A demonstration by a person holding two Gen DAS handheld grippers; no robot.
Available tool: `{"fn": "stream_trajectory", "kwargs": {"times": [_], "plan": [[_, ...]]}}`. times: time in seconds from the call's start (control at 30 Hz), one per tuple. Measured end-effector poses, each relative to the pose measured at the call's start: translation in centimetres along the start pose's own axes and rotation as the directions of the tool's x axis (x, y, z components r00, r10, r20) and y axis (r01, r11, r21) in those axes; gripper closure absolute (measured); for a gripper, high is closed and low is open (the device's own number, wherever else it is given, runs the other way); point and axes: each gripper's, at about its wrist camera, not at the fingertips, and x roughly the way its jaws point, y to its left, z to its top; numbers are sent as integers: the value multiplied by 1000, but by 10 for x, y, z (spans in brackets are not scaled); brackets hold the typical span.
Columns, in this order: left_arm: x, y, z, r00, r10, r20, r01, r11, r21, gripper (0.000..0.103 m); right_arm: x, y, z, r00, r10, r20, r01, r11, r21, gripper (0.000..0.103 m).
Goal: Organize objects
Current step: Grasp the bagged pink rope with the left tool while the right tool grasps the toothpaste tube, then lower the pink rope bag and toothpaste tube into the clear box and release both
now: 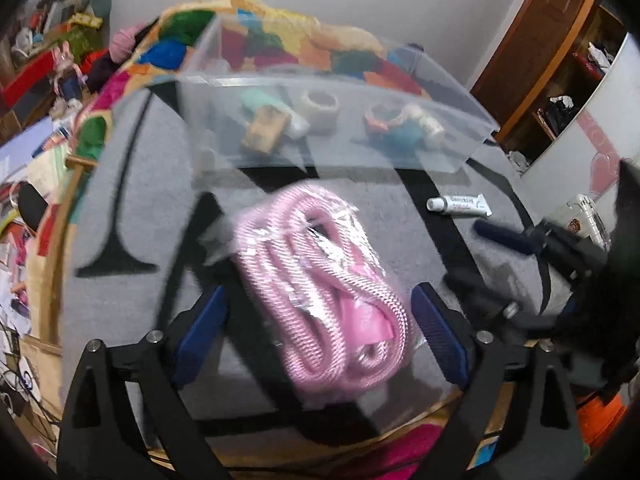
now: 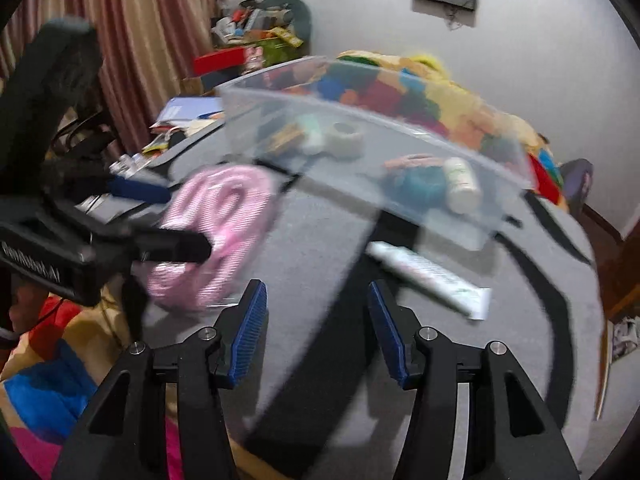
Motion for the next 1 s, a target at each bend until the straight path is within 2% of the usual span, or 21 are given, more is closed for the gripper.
{"fn": "stream_trajectory", "kwargs": {"times": [0.17,0.3,0.33,0.4,0.43,0.5,0.53,0.6,0.63,0.87,1.0], "plan": [[17,-16,1,994,103,31,-105,993,60,1,-1,-34,7,998,-58,-4,58,998,24,40],[23,-22,3,988,139,72,-145,985,89,2,20,-44,17,995,-75,-60,76,997,11,40],[24,-22,2,986,145,86,-152,984,91,4,25,-44,18,994,-78,-75,79,997,6,40],[23,-23,2,981,163,107,-175,979,104,22,38,-44,19,992,-67,-104,67,998,4,41],[21,-22,1,982,152,110,-164,980,112,26,37,-45,19,994,-48,-95,50,999,18,41],[17,-20,1,985,128,115,-141,983,116,37,35,-46,17,995,-4,-97,9,999,44,57],[16,-19,0,986,119,116,-133,984,120,39,33,-46,17,996,4,-92,1,999,53,61],[13,-19,-1,987,107,118,-122,985,125,43,29,-43,15,996,2,-94,3,999,53,84],[12,-19,-2,988,101,118,-116,985,126,44,26,-42,13,995,7,-96,-1,999,54,88],[-6,-26,-2,986,55,155,-75,989,125,48,-5,-23,2,999,30,-37,-28,997,73,88],[-24,-25,6,980,30,198,-54,991,119,50,-25,-19,15,999,34,36,-37,996,83,88]]}}
